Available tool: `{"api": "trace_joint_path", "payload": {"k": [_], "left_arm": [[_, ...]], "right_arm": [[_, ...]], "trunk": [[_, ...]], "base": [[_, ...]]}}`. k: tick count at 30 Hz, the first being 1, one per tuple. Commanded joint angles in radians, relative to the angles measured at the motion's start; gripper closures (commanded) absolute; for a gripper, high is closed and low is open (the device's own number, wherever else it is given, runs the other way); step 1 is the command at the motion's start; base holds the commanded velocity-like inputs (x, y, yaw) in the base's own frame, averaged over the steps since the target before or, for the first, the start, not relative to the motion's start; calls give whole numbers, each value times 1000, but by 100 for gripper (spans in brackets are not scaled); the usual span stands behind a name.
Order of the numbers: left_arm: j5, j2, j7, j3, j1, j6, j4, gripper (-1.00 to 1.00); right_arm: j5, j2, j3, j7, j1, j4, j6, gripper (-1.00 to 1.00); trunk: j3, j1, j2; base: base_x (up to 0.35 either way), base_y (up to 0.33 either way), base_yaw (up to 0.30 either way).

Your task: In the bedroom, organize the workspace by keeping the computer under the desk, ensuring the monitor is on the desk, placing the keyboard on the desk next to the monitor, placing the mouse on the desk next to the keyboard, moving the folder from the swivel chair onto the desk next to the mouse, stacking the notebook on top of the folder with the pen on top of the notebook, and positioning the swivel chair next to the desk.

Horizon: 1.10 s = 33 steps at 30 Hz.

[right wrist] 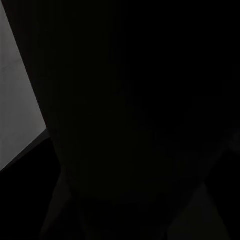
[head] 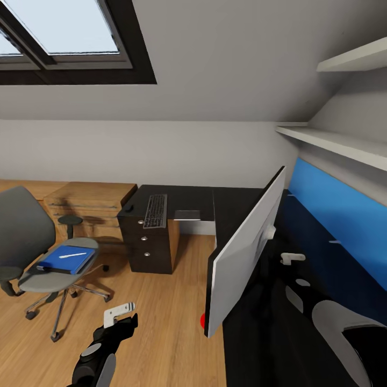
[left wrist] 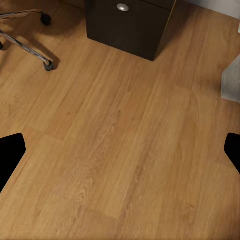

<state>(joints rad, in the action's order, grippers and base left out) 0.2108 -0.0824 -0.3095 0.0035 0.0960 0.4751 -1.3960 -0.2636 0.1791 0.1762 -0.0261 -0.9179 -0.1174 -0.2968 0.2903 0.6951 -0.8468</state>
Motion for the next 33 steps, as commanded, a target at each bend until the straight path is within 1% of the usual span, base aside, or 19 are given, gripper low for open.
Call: {"api": "trace_joint_path", "payload": {"k": [1,7,22,26,33], "left_arm": [[11,0,-7,0,1,4,-1,-100],[11,0,-7,1,1,3,-1,-100],[11,1,-7,1,1,3,-1,-100],[11,1,-7,1,1,3,-1,-100],[11,1,-7,1,1,4,-1,-100]], "right_arm": [[-11,0,12,-3,-1,2,-3,100],[-11,0,13,-3,-1,2,-4,100],[-11,-1,12,-3,-1,0,-4,100],[-11,0,12,-3,-1,-1,-3,100],[-11,0,12,-3,-1,-1,-2,100]], "trunk": [[1,0,-1],[1,0,-1],[1,0,-1],[1,0,-1],[1,0,-1]], "base": [[0,0,0],[-16,-83,0],[-97,-285,-4],[-6,-41,-160],[-1,-5,-251]]}}
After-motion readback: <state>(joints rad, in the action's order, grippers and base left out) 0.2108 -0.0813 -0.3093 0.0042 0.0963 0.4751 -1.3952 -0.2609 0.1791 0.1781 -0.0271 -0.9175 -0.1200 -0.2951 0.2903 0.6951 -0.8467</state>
